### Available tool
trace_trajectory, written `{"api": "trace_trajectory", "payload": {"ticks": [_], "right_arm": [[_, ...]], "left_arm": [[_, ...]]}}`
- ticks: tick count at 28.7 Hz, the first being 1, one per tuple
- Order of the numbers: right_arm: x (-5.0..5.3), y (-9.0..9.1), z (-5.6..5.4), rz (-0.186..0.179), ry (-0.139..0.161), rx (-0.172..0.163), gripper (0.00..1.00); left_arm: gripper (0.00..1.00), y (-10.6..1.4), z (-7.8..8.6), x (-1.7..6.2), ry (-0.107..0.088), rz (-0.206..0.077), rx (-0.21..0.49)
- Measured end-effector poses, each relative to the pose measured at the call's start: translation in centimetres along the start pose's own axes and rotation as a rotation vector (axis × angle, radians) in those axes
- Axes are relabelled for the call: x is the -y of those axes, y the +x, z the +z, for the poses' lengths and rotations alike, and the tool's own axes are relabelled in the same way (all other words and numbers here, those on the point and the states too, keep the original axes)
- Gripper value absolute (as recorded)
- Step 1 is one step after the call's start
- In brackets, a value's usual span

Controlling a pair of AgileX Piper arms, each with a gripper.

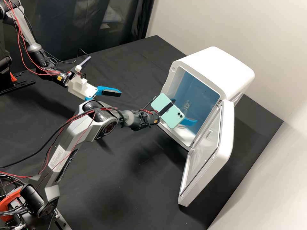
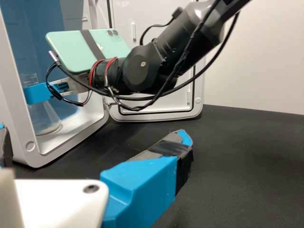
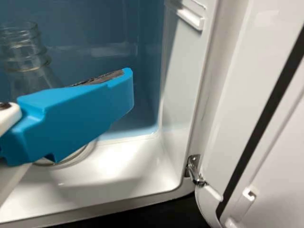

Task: Take the flask out of the incubator

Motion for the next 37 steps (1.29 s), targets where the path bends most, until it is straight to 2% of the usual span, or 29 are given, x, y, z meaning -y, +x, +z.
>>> {"api": "trace_trajectory", "payload": {"ticks": [3,5,10,13,17,18,19,27,37], "right_arm": [[0.1,0.5,-0.1,-0.009,0.01,0.012,1.0],[-0.1,0.7,-0.2,-0.002,0.017,0.012,1.0],[0.2,1.4,-0.2,-0.004,0.0,0.021,1.0],[0.4,1.8,-0.1,-0.013,0.014,0.03,1.0],[0.8,2.3,0.1,-0.029,0.01,0.044,1.0],[0.9,2.3,0.1,-0.038,0.004,0.046,0.0],[1.0,2.4,0.1,-0.048,0.003,0.049,0.0],[1.4,2.6,0.1,-0.056,-0.004,0.046,0.0],[1.2,2.9,-0.3,-0.045,-0.008,0.035,0.0]], "left_arm": [[1.0,0.0,0.0,0.0,0.0,0.0,0.0],[1.0,0.0,0.0,0.0,0.0,0.0,0.0],[1.0,0.0,0.2,0.05,0.001,-0.002,0.006],[1.0,0.0,0.3,0.07,0.001,-0.002,0.009],[1.0,0.0,0.3,0.08,0.001,-0.003,0.011],[1.0,0.0,0.3,0.08,0.001,-0.003,0.011],[1.0,0.0,0.3,0.08,0.001,-0.003,0.011],[1.0,0.0,0.3,0.08,0.001,-0.003,0.011],[1.0,0.0,0.3,0.08,0.001,-0.003,0.011]]}}
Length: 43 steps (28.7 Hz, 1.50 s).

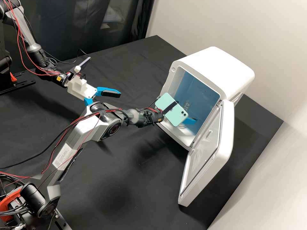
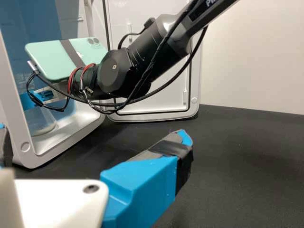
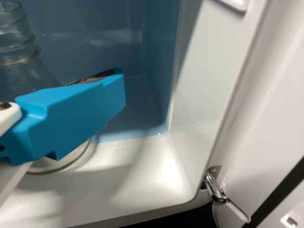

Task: Take the flask out of the incubator

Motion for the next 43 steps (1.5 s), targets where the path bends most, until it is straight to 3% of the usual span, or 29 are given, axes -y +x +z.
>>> {"api": "trace_trajectory", "payload": {"ticks": [6,17,25,41,43], "right_arm": [[0.48,0.25,0.39,-0.008,-0.01,0.008,0.0],[0.24,0.36,0.11,0.0,-0.01,0.0,0.0],[0.24,0.36,0.11,0.0,-0.035,0.0,0.0],[0.33,0.71,0.14,0.01,-0.04,-0.002,0.0],[0.32,0.71,0.2,0.011,-0.028,0.004,0.0]], "left_arm": [[1.0,0.0,0.0,0.0,0.0,0.0,0.0],[1.0,0.0,0.0,0.0,0.0,0.0,0.0],[1.0,0.0,0.0,0.0,0.0,0.0,0.0],[1.0,0.0,0.0,0.0,0.0,0.0,0.0],[1.0,0.0,0.0,0.0,0.0,0.0,0.0]]}}
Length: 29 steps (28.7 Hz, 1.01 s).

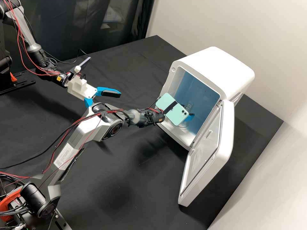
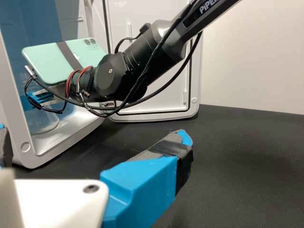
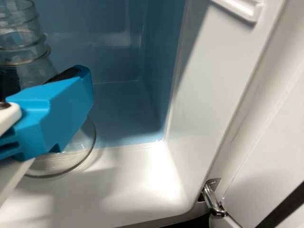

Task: Take the flask out of the incubator

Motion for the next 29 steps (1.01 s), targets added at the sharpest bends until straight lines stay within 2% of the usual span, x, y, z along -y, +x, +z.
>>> {"api": "trace_trajectory", "payload": {"ticks": [8,11,14,19,23,26,29], "right_arm": [[0.1,0.1,0.0,0.003,0.0,0.0,0.0],[0.2,-0.4,0.4,0.025,0.001,-0.013,0.0],[0.2,-1.6,0.8,0.012,0.021,-0.021,0.0],[-0.6,-3.4,1.2,-0.003,0.05,-0.04,0.0],[-1.3,-4.7,1.4,0.01,0.076,-0.058,0.0],[-1.7,-5.9,1.5,0.032,0.084,-0.091,0.0],[-1.4,-7.4,2.1,0.029,0.087,-0.104,0.0]], "left_arm": [[1.0,0.0,0.0,0.0,0.0,0.0,0.0],[1.0,0.0,0.0,0.0,0.0,0.0,0.0],[1.0,0.0,0.0,0.0,0.0,0.0,0.0],[1.0,0.0,0.0,0.0,0.0,0.0,0.0],[1.0,0.0,0.0,0.0,0.0,0.0,0.0],[1.0,0.0,0.0,0.0,0.0,0.0,0.0],[1.0,0.0,0.0,0.0,0.0,0.0,0.0]]}}
